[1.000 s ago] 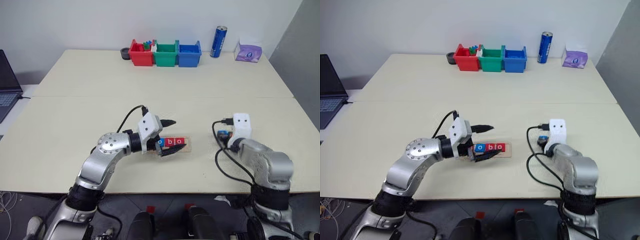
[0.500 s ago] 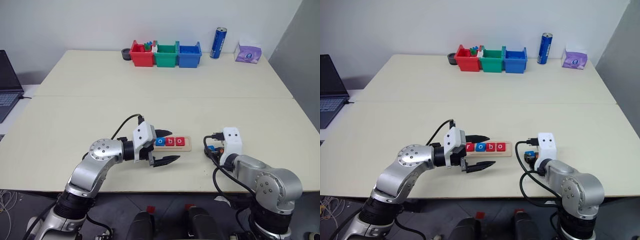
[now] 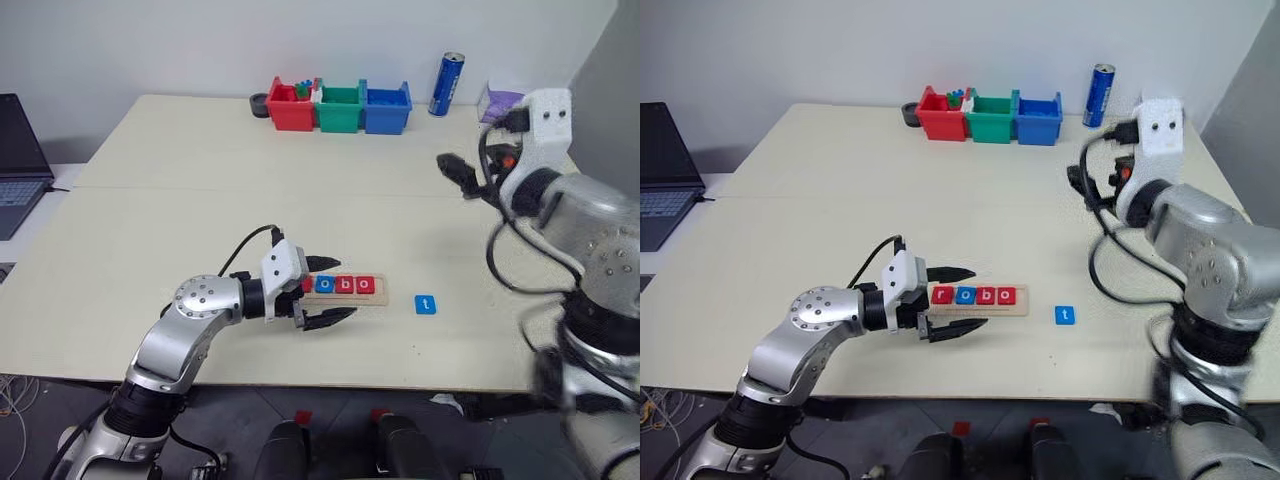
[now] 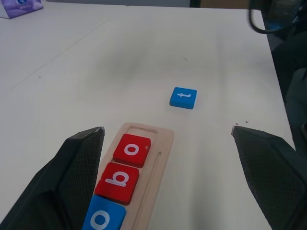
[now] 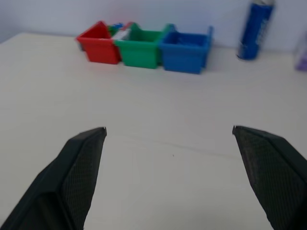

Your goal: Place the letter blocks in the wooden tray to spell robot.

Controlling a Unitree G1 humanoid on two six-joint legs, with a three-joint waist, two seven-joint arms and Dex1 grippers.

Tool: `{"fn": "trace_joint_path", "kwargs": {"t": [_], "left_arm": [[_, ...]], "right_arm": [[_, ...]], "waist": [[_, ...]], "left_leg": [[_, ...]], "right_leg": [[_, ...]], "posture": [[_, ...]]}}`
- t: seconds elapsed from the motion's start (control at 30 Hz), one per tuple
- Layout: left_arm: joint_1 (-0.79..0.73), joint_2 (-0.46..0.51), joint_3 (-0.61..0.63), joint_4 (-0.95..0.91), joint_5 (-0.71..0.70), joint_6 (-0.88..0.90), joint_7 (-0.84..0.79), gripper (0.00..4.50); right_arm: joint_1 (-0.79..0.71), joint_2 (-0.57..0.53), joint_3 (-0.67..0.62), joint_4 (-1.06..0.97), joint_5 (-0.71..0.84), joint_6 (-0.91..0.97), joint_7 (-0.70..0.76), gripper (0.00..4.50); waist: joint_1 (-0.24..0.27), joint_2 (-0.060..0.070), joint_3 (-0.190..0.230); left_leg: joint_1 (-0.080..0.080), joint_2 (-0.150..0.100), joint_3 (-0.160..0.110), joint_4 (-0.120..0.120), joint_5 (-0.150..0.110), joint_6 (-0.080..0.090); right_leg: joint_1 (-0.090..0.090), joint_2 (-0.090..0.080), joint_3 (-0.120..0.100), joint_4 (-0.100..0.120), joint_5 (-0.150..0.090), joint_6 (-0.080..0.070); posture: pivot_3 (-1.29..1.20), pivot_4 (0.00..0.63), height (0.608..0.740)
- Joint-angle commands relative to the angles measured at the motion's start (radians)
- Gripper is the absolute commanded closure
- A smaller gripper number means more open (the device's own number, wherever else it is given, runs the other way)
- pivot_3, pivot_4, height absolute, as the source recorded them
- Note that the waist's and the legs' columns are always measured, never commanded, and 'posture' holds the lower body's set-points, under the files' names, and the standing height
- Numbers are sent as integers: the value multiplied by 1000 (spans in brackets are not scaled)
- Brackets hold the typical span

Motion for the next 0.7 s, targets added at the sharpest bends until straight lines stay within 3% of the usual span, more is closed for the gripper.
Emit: {"fn": "trace_joint_path", "kwargs": {"t": [0.03, 0.13, 0.27, 0.7], "left_arm": [[-12, -2, 7, -22, -21, -20, -21, 0], [-7, 4, 9, -27, -31, -23, -48, 0], [-3, 14, 12, -31, -38, -29, -72, 0], [-5, 13, 8, -18, -27, -41, -77, 0]], "right_arm": [[138, -69, 64, 68, -1, -349, 364, 24], [291, -195, 214, 192, -159, -769, 659, 24], [302, -206, 265, 333, -181, -915, 787, 24], [214, -99, 342, 587, -278, -1048, 813, 24]], "waist": [[-5, 1, 1], [-9, 2, 2], [-13, 2, 2], [-6, 2, 2]], "left_leg": [[0, 0, 2, 0, -1, 1], [0, -1, 4, 1, -2, 3], [3, -1, 4, 2, -1, 2], [5, 1, 3, 4, -1, 2]], "right_leg": [[-1, 0, 1, 0, 0, -1], [-2, -3, 2, 2, 0, -1], [-2, -1, 3, 6, 0, 0], [0, 1, 2, 7, 1, -1]], "posture": [[0, 150, 740], [0, 150, 740], [0, 150, 740], [0, 150, 740]]}}
